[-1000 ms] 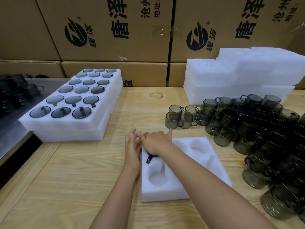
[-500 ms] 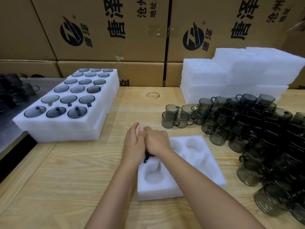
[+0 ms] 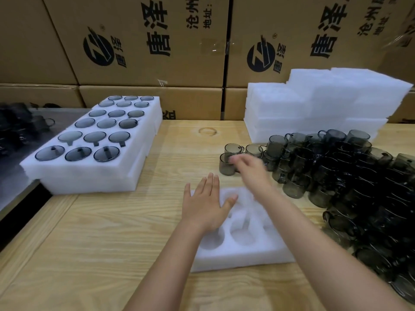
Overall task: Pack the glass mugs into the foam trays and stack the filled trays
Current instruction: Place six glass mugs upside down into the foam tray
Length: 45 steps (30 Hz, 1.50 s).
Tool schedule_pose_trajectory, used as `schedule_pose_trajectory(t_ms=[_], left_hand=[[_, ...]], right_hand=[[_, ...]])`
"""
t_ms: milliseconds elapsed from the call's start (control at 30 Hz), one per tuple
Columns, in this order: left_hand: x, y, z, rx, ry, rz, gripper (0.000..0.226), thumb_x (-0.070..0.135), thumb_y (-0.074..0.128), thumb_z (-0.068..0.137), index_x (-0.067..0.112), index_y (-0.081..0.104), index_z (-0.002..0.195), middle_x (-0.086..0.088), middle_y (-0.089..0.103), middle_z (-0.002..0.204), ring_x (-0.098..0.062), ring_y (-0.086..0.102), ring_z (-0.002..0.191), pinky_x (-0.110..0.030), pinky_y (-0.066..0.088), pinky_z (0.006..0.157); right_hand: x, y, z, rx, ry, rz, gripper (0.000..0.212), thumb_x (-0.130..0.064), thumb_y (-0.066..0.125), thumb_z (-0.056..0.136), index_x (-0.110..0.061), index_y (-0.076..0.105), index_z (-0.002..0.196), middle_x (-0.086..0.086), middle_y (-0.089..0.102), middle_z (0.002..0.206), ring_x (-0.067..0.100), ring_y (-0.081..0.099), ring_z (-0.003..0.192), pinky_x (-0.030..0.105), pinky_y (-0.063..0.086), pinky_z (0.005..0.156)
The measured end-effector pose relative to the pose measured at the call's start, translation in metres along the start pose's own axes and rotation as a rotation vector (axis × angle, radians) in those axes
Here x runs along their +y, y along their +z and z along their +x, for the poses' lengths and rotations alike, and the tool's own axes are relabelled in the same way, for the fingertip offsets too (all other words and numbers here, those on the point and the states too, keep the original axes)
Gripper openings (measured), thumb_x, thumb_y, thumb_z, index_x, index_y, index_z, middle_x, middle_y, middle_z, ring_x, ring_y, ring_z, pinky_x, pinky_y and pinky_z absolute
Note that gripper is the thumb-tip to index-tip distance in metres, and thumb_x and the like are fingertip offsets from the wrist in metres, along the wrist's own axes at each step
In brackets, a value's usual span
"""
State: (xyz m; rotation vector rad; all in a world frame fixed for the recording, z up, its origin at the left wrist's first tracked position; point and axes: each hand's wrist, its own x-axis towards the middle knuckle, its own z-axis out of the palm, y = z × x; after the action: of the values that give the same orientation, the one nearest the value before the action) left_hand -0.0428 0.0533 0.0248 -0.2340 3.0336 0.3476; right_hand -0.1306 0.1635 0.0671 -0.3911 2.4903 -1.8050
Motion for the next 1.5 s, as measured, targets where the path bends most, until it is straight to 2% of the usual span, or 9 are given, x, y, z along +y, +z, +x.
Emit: schedule_pose_trajectory(t_ms=[100,167,367,633,900,1100,1267,1333,1500], left_hand=[[-0.002,0.004,-0.001,0.046,0.006,0.007,0.081,0.069,0.004,0.089,0.021,-0.006,0.153,0.008,-0.010,0.160,-0.008,-0.007,0.147,-0.047,-0.011,0.116],[-0.002,0.007,-0.003,0.100,0.012,-0.003,0.079,0.068,0.004,0.090,0.022,0.000,0.153,0.007,-0.002,0.161,-0.010,-0.001,0.147,-0.047,-0.008,0.116],[-0.002,0.009,-0.007,0.211,0.016,-0.084,0.071,0.063,0.010,0.093,0.024,0.007,0.153,0.004,0.011,0.160,-0.010,0.008,0.146,-0.044,-0.003,0.116],[-0.005,0.006,-0.009,0.297,0.063,-0.181,0.075,0.063,0.025,0.093,0.020,0.007,0.152,0.002,0.021,0.158,-0.011,0.011,0.145,-0.042,0.004,0.117],[-0.001,-0.005,-0.021,0.517,0.316,-0.411,0.075,0.057,0.053,0.084,0.021,0.030,0.146,0.009,0.040,0.145,-0.005,0.031,0.135,-0.035,0.004,0.118],[0.009,-0.021,-0.017,0.478,0.346,-0.678,0.067,0.043,0.076,0.073,0.026,0.052,0.133,0.009,0.058,0.124,-0.010,0.049,0.118,-0.040,0.031,0.108],[-0.002,-0.030,-0.010,0.292,0.287,-0.752,0.066,0.039,0.079,0.074,0.032,0.053,0.134,0.009,0.060,0.115,-0.011,0.052,0.106,-0.021,0.045,0.085],[-0.007,-0.033,-0.006,0.198,0.288,-0.783,0.065,0.040,0.076,0.077,0.031,0.051,0.136,0.008,0.063,0.120,-0.013,0.055,0.091,-0.024,0.047,0.073],[-0.012,-0.031,-0.005,0.102,0.271,-0.820,0.055,0.041,0.068,0.079,0.027,0.051,0.130,0.006,0.059,0.129,-0.022,0.054,0.121,-0.057,0.038,0.101]], right_hand=[[0.002,-0.054,0.013,0.376,-0.190,-0.654,0.025,-0.019,0.056,0.088,-0.007,0.066,0.109,0.015,0.062,0.115,0.032,0.052,0.105,0.034,0.039,0.084],[0.008,-0.081,0.023,0.486,-0.102,-1.007,0.034,-0.027,0.060,0.086,-0.006,0.062,0.113,0.019,0.049,0.124,0.037,0.041,0.113,0.040,0.034,0.091],[0.023,-0.109,0.028,0.336,0.189,-1.468,0.029,-0.027,0.056,0.088,-0.012,0.063,0.112,0.014,0.039,0.126,0.032,0.034,0.114,0.035,0.030,0.092],[0.016,-0.088,0.004,0.400,-0.072,-0.973,0.021,-0.026,0.067,0.083,-0.011,0.070,0.098,0.010,0.044,0.125,0.033,0.033,0.115,0.040,0.026,0.094],[-0.018,-0.040,-0.053,-0.078,-0.229,-0.409,0.005,-0.017,0.071,0.081,-0.012,0.069,0.081,0.001,0.049,0.133,0.018,0.044,0.123,0.025,0.031,0.101],[-0.036,-0.029,-0.063,-0.108,-0.198,-0.230,0.021,-0.016,0.071,0.081,0.002,0.063,0.073,-0.005,0.063,0.103,0.012,0.057,0.098,0.019,0.039,0.085],[-0.036,-0.043,-0.056,-0.227,-0.135,-0.179,0.010,-0.018,0.070,0.082,-0.022,0.066,0.090,-0.009,0.066,0.096,0.009,0.058,0.093,0.026,0.045,0.083],[-0.031,-0.046,-0.051,-0.217,-0.092,-0.154,0.021,-0.020,0.070,0.082,-0.022,0.064,0.102,-0.007,0.065,0.102,0.011,0.059,0.097,0.030,0.048,0.085],[-0.023,-0.046,-0.048,-0.269,-0.039,-0.111,0.037,-0.027,0.073,0.080,-0.034,0.058,0.114,-0.006,0.059,0.113,0.011,0.059,0.097,0.014,0.046,0.065]])
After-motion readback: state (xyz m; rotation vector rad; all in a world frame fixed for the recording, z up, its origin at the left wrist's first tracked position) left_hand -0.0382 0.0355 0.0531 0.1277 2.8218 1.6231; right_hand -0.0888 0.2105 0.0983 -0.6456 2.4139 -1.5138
